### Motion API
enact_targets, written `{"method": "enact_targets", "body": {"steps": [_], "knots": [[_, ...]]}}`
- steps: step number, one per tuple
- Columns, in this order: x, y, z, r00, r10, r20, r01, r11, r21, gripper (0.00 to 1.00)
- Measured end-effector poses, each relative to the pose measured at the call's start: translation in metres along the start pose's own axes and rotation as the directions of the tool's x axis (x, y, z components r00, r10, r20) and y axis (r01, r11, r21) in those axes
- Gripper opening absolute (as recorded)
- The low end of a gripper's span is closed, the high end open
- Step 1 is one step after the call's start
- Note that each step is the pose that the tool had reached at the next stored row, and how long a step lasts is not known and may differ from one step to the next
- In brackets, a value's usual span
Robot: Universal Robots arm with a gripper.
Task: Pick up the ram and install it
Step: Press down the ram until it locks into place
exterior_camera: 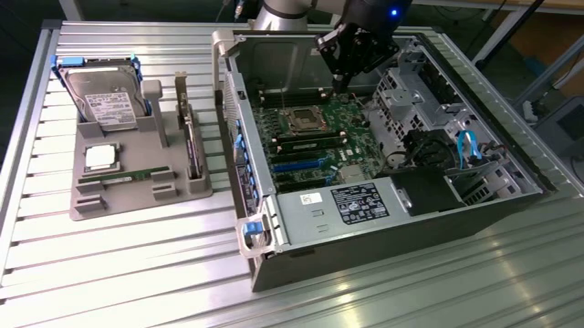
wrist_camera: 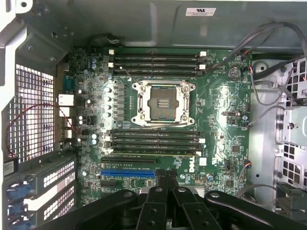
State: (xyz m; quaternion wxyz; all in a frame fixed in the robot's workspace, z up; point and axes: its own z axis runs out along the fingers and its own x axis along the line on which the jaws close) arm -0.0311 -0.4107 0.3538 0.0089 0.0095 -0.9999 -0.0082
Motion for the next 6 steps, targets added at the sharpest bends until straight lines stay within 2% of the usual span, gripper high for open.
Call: {"method": "enact_targets", "body": {"steps": [6], "knots": [[0.0, 0.0, 0.0, 1.0, 0.001, 0.0, -0.001, 1.0, 0.0, 0.1]]}}
